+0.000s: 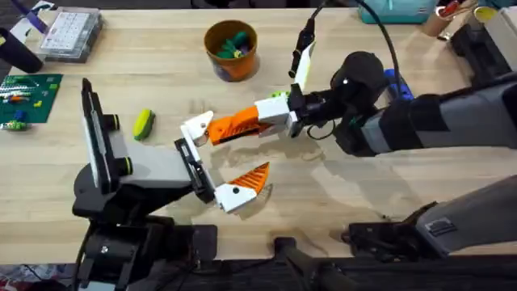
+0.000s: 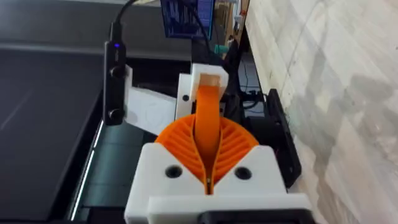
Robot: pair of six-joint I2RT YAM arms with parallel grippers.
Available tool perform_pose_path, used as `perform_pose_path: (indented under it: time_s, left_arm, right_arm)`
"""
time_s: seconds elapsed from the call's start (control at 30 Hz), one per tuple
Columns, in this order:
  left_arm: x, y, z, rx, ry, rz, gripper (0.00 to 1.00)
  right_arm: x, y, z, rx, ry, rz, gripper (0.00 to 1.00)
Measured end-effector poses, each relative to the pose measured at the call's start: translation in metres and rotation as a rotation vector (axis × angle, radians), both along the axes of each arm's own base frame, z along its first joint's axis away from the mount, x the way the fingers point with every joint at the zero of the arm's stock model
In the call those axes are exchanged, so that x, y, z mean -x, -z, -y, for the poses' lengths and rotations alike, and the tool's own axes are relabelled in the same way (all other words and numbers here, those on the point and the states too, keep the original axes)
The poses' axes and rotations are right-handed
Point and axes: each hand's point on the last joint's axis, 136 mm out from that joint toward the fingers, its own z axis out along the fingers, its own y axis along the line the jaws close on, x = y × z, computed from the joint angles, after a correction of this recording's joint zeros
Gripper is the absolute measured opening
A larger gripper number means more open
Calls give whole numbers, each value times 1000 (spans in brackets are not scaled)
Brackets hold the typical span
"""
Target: Pick up the gripper from the table and insert it into the empty holder that is missing its gripper. Then pick up a screw, insert it into the mounting hole, and use the screwdriver to tighten it. Finally, clean up the table by picking up the vegetable and placing it into the bucket.
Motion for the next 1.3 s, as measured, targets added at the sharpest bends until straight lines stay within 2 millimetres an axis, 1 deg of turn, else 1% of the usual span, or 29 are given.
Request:
perform_pose_path:
  time_s: [0.6,0.93,1.17,1.3]
  left_arm:
    - [-1,0,0,0,-4,0,986]
    - [-1,2,0,2,-5,-18,986]
    - [-3,1,-2,2,-21,-14,986]
    - [-4,3,-3,2,-26,-25,986]
  right_arm:
    - [-1,0,-5,-1,20,-1,24]
    - [-1,5,-7,10,25,11,24]
    - [-4,4,-10,19,21,9,24]
    - [-8,5,-16,42,9,-2,24]
